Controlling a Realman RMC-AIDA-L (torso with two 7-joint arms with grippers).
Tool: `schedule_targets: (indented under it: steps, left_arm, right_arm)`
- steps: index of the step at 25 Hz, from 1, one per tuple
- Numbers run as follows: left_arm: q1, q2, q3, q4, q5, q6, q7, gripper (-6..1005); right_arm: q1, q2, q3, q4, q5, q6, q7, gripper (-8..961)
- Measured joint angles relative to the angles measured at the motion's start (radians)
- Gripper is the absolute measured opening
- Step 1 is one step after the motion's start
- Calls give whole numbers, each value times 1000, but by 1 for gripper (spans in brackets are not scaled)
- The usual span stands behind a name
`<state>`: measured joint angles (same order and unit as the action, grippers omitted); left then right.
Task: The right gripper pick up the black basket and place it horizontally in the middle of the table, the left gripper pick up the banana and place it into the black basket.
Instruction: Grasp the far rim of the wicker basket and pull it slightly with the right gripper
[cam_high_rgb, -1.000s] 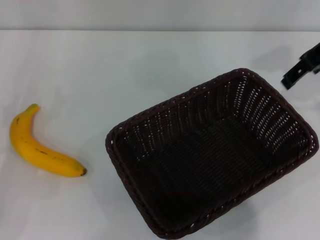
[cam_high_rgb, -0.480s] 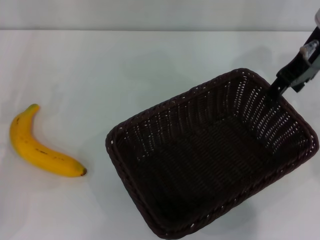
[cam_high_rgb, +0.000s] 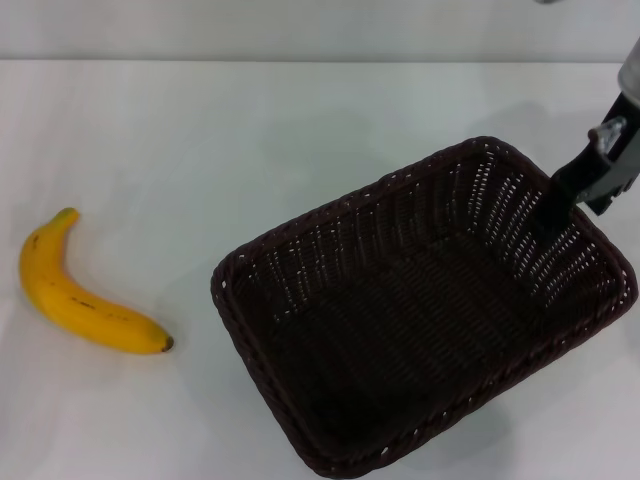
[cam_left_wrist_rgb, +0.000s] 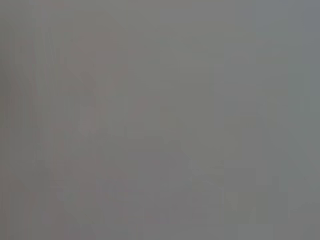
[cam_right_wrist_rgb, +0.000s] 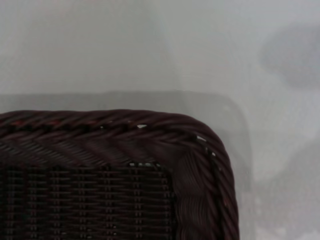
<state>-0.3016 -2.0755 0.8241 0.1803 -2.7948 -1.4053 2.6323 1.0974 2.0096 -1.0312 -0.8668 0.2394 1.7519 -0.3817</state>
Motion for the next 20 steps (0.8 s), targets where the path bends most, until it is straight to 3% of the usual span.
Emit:
schedule_targets:
  steps: [13, 20]
  left_arm:
    - [1, -1, -1, 1, 0, -17, 1, 894]
    - [-1, -3, -6, 4, -6, -34, 31, 895]
  right_arm:
    - [-24, 7, -45, 46, 41, -48, -20, 768]
    - [-74, 2, -68, -27, 54, -78, -25, 456]
